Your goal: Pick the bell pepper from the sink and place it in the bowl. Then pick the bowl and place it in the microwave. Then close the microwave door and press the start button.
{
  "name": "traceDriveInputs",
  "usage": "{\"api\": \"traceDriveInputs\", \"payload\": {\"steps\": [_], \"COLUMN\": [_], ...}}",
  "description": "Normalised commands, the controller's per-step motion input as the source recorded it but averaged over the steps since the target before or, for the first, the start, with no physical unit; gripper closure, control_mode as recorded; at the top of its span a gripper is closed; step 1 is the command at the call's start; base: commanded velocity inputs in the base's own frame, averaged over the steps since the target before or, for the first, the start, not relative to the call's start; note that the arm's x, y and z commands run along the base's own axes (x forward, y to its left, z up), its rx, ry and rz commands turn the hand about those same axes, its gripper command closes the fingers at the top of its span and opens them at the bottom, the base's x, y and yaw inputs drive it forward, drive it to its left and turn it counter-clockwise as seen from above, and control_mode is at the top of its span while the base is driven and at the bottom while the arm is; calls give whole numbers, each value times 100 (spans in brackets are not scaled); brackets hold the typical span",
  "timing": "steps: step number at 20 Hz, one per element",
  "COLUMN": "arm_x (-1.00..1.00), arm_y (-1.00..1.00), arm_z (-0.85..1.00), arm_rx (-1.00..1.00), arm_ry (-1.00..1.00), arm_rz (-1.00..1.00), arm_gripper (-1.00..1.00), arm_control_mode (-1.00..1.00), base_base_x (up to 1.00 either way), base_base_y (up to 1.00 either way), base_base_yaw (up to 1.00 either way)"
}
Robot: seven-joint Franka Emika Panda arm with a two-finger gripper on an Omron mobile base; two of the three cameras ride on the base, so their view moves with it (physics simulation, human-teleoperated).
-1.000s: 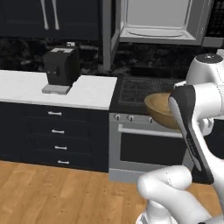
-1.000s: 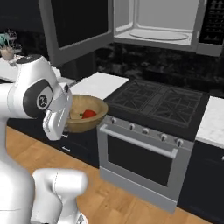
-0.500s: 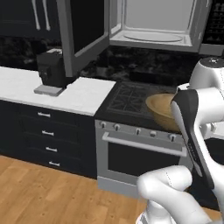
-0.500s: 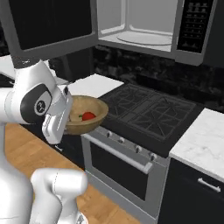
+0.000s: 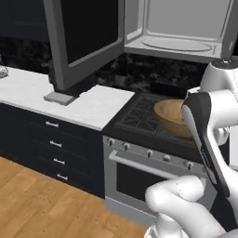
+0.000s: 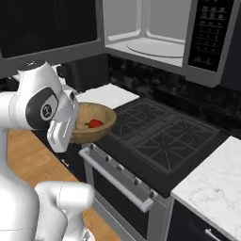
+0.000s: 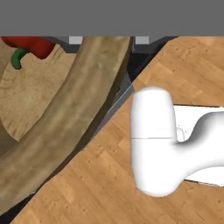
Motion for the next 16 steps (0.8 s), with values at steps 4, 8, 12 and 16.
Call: {"api": "traceDriveInputs", "payload": {"steps": [4,8,12,16], "arm_x": [0,0,0,0], "arm_y": [0,0,0,0], "arm_z": [0,0,0,0], "arm_rx": [0,0,0,0], "arm_ry": [0,0,0,0], "arm_rz": [0,0,0,0], "arm_gripper": [100,100,100,100], "arm_control_mode": [100,100,100,100], "base_base_x": [96,87,30,27], "base_base_y": [-9,-29,-25,-1], "base_base_yaw": [0,3,-4,-50]}}
